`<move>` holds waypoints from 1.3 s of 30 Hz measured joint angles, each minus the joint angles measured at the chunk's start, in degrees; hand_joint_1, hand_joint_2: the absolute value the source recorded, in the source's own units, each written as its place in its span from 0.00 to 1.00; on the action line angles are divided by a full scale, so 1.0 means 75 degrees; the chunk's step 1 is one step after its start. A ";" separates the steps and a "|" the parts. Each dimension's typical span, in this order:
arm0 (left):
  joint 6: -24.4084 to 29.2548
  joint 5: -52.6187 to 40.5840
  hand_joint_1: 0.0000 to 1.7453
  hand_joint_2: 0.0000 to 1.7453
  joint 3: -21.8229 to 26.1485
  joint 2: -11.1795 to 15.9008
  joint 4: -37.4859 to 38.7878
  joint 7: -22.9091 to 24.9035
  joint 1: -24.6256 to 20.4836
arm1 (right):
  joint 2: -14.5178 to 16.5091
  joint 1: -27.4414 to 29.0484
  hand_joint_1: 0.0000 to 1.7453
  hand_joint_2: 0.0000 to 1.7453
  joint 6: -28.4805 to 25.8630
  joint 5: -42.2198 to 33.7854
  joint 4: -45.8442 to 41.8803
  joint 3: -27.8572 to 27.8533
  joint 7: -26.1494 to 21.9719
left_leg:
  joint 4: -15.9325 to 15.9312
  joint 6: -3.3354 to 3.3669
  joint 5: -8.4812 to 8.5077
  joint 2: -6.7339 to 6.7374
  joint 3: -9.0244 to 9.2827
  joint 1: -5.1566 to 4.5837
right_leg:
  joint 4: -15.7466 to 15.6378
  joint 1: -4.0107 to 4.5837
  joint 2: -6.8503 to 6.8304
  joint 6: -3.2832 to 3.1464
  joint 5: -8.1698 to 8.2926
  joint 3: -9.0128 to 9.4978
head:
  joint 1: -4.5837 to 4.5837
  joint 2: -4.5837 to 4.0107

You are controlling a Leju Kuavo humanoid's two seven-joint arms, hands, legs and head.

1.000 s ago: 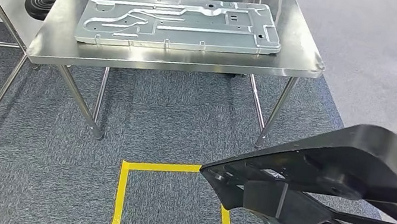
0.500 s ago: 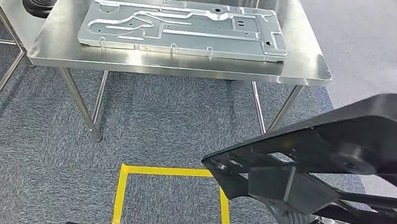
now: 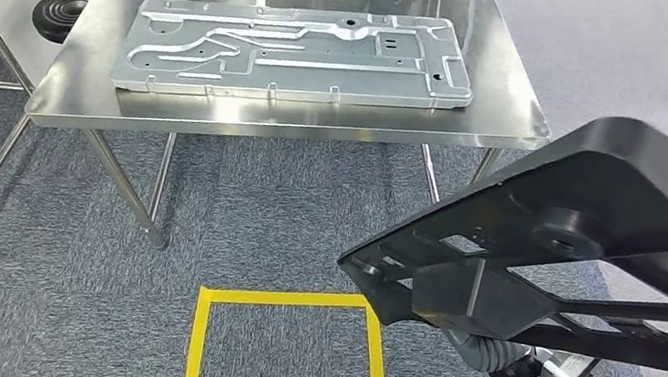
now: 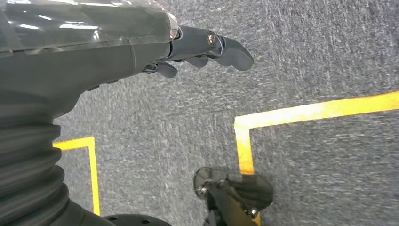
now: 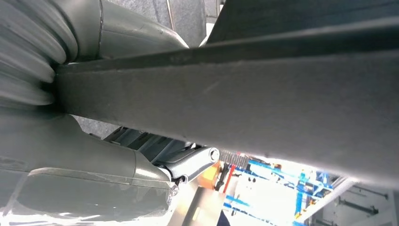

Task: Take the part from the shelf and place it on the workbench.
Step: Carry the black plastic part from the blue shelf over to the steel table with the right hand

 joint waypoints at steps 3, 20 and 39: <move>-0.0007 0.0033 0.00 1.00 0.0015 0.0013 0.0000 -0.0061 0.0055 | 0.0009 0.0056 0.89 1.00 0.0004 0.0000 0.0001 0.0046 -0.0005 | -0.1516 0.0099 0.0905 -0.0005 0.0555 -0.0023 | 0.0027 0.0029 0.0020 0.0076 -0.0166 0.0174 | 0.0000 0.0000; -0.0001 -0.0017 0.00 1.00 0.0142 0.0011 0.0000 -0.0112 0.0151 | -0.0004 0.0337 0.89 1.00 -0.0053 -0.0007 -0.0013 0.0087 -0.0214 | -0.2038 0.0261 0.0549 -0.0035 0.1219 -0.0057 | 0.0133 0.0091 -0.0008 0.0209 0.0301 -0.0412 | 0.0001 -0.0001; 0.0031 -0.0126 0.00 1.00 0.0113 -0.0007 0.0000 0.0018 0.0071 | -0.0139 0.0548 0.89 1.00 -0.0022 0.0051 -0.0194 -0.0113 -0.0234 | -0.1972 0.0280 0.0870 -0.0011 0.0850 -0.0034 | 0.0179 0.0040 0.0030 0.0300 -0.0311 0.0118 | 0.0001 -0.0001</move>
